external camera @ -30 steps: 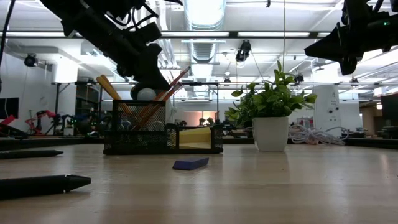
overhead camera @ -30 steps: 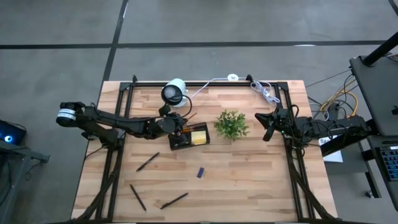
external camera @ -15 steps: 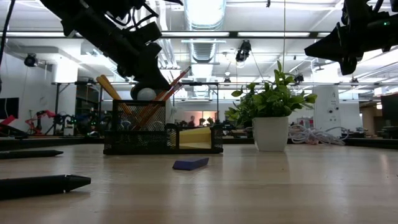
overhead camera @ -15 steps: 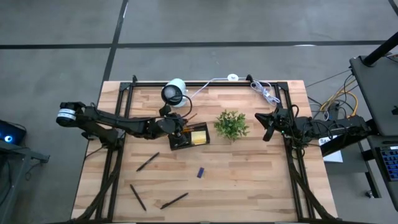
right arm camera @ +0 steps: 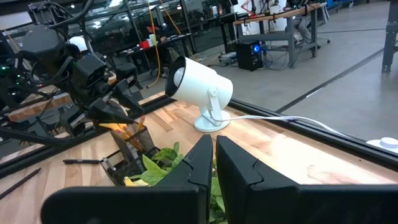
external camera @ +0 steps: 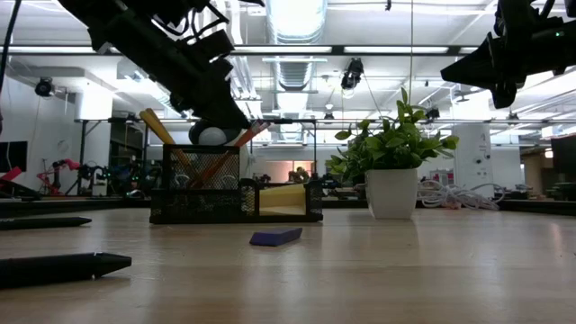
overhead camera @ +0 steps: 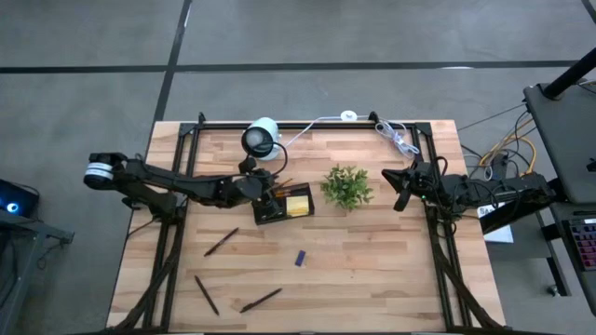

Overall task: Pick and place office supplies into organizer
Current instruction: Put the yellow pencil in the black desk organizer, then put the top left black pen in the black desk organizer

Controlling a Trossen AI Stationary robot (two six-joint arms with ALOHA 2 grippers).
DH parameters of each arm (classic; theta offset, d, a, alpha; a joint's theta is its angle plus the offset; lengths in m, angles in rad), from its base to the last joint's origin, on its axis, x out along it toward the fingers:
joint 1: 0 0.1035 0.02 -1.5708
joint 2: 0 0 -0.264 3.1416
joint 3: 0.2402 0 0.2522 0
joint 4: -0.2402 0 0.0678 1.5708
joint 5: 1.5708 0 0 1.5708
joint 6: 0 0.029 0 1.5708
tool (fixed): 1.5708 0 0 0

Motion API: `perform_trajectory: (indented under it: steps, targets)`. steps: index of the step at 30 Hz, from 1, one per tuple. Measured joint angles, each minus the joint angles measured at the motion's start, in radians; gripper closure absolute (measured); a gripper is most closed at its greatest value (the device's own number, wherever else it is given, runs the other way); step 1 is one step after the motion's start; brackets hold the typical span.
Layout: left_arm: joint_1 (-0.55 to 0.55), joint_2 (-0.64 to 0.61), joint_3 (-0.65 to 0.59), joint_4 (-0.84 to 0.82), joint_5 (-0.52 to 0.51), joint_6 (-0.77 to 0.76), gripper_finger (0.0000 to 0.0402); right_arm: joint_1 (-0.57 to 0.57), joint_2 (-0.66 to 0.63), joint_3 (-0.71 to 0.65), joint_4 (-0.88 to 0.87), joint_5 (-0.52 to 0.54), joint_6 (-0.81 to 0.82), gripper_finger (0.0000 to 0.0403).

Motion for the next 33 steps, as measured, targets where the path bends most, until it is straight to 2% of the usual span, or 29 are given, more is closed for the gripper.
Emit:
perform_trajectory:
  steps: [12, 23, 29, 33]
  targets:
    - [0.000, -0.058, 0.135, 0.005, 0.106, -0.013, 0.0261, 0.000, 0.000, 0.000, 0.000, 0.000, -0.003, 0.0390]
    - [-0.022, -0.069, 0.233, 0.000, 0.370, -0.132, 0.0261, 0.000, -0.001, 0.000, 0.001, 0.000, -0.002, 0.0390]
    - [-0.073, -0.069, 0.249, -0.017, 0.378, -0.151, 0.0261, 0.000, -0.001, 0.000, 0.000, 0.000, -0.003, 0.0390]
    - [-0.106, -0.069, 0.248, -0.112, 0.381, -0.272, 0.0261, 0.000, 0.000, 0.000, 0.000, 0.000, -0.003, 0.0390]
